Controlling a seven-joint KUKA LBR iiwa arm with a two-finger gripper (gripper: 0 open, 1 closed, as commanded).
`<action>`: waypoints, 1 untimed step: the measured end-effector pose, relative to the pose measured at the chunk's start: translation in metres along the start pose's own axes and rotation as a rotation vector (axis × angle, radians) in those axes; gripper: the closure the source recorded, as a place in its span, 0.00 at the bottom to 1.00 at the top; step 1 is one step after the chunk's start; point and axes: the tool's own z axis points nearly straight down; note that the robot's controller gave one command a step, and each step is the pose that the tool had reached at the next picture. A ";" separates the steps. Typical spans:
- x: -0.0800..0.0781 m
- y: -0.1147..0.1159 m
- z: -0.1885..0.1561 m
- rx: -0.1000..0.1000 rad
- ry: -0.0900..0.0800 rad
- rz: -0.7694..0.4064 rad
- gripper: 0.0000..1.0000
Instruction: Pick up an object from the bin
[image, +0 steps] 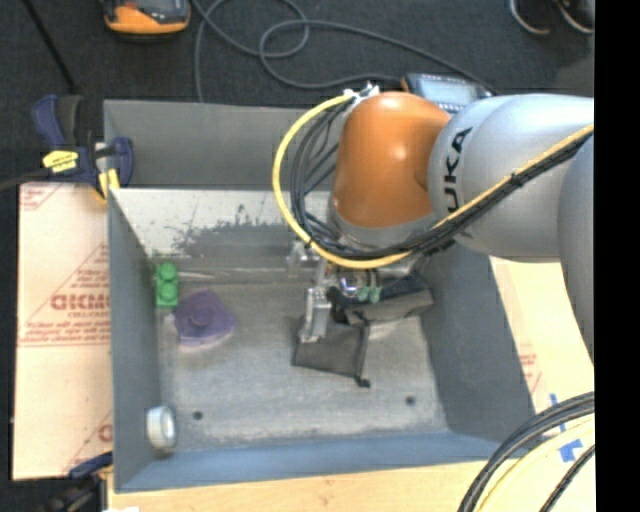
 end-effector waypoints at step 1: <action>0.000 0.000 -0.002 0.000 -0.001 0.000 0.00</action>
Offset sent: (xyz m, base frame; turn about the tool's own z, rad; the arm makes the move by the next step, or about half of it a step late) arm 0.0079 0.0578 -0.0637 -0.0990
